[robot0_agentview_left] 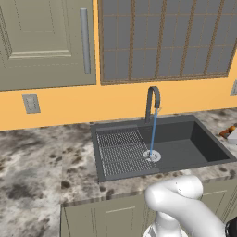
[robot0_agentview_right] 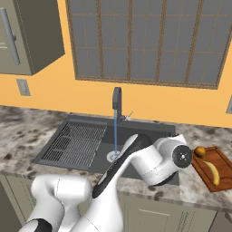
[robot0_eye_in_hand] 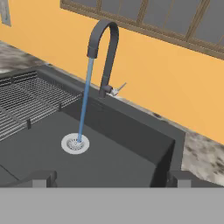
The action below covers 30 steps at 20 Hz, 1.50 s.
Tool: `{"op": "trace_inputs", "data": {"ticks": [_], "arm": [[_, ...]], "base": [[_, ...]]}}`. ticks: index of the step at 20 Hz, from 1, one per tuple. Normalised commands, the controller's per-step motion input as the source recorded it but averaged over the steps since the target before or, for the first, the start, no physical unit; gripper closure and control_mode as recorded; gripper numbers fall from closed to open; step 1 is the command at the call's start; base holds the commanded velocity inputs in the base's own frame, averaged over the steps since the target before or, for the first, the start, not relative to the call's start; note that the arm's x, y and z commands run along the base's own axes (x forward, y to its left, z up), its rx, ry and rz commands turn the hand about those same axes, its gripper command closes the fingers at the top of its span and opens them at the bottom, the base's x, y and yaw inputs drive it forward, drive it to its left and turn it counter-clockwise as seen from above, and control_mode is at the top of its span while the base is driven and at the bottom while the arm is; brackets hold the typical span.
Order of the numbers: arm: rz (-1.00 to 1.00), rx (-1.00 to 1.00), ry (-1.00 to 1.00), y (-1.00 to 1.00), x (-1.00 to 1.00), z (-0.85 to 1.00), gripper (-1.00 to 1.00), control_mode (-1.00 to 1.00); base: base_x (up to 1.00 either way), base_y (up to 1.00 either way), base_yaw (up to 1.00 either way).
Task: Pick the mango, banana from the sink and place them on the cutting board to airdry. Then turn off the sink faucet.
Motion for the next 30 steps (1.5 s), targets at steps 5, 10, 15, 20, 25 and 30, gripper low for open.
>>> {"op": "trace_inputs", "data": {"ticks": [5,10,15,20,25,30], "arm": [[0.34,0.04,-0.17,0.29,0.0,0.23,-1.0,-1.0],[0.23,-0.1,-0.12,0.35,-0.17,0.06,-1.0,-1.0],[0.15,-0.04,-0.05,0.46,-0.24,0.0,-1.0,-1.0],[0.07,0.0,0.03,0.36,0.25,0.0,-1.0,-1.0],[0.02,0.0,0.09,0.32,0.51,0.0,-1.0,-1.0],[0.0,0.01,0.14,0.18,0.64,0.0,-1.0,-1.0]], "base": [[0.0,0.0,0.0],[0.0,0.0,0.0],[0.0,0.0,0.0],[0.0,0.0,0.0],[0.0,0.0,0.0],[0.0,0.0,0.0]]}}
